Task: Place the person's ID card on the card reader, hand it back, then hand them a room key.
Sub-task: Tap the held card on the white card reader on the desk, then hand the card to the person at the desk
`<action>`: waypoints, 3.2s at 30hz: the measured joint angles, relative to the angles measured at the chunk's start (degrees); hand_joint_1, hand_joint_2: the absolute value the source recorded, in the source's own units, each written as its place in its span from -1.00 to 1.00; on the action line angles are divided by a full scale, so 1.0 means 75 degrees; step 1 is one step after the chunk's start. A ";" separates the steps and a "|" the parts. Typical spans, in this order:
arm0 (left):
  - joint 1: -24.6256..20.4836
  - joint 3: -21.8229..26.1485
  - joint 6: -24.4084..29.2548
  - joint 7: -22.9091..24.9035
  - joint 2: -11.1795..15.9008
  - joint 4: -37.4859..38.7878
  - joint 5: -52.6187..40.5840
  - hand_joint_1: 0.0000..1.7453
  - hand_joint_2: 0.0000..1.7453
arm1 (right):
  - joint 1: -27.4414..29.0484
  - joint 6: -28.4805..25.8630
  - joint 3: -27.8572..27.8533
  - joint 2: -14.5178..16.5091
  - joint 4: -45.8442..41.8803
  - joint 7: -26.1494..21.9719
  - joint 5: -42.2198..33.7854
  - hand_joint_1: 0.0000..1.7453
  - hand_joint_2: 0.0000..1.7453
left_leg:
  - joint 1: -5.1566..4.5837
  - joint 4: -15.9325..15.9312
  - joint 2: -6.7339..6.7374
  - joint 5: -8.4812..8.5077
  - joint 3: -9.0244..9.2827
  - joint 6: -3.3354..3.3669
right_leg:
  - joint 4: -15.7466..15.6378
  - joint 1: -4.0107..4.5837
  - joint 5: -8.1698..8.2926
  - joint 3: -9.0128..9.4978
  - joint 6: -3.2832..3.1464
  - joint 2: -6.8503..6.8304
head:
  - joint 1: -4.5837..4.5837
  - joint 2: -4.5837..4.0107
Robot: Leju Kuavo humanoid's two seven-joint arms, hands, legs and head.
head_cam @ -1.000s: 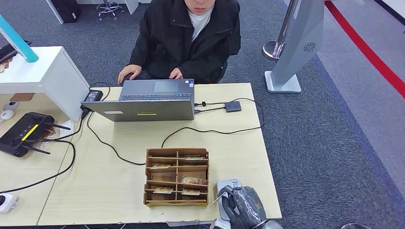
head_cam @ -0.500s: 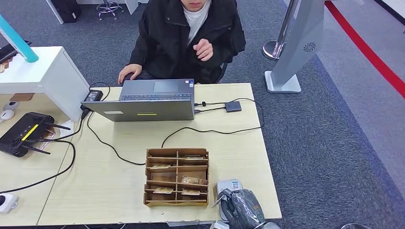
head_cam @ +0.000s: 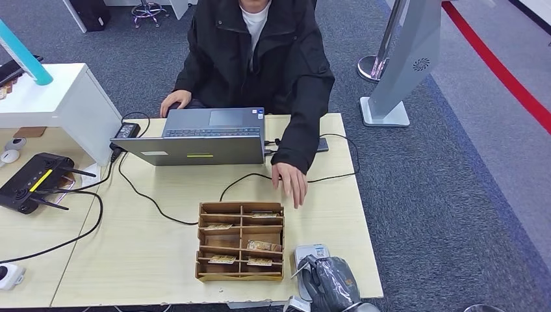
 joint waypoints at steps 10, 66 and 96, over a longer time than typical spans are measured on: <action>0.0089 -0.0019 0.0044 0.0081 0.0000 -0.0053 0.0184 -1.00 -1.00 | 0.0009 -0.0083 -0.0029 -0.0117 -0.0023 0.0395 0.0195 1.00 1.00 | 0.0000 0.0000 0.0000 0.0000 0.0004 0.0000 | -0.0001 0.0000 0.0000 0.0002 0.0001 0.0000 | 0.0000 0.0000; 0.0135 -0.0063 -0.0047 0.0138 0.0002 -0.0072 0.0080 -1.00 -1.00 | -0.0094 0.0281 -0.0040 -0.0347 0.0303 0.0990 0.0570 1.00 1.00 | 0.0000 0.0000 0.0001 -0.0016 0.0040 0.0003 | -0.0003 0.0000 -0.0008 0.0025 0.0006 0.0001 | 0.0000 0.0000; 0.0139 -0.0017 -0.0190 0.0008 0.0002 -0.0075 0.0014 -1.00 -1.00 | -0.0047 -0.1077 -0.0901 -0.0080 -0.0398 -0.0119 0.1652 1.00 1.00 | 0.0000 0.0000 0.0001 -0.0027 0.0039 0.0004 | -0.0003 0.0000 -0.0014 0.0040 0.0005 0.0001 | 0.0000 0.0000</action>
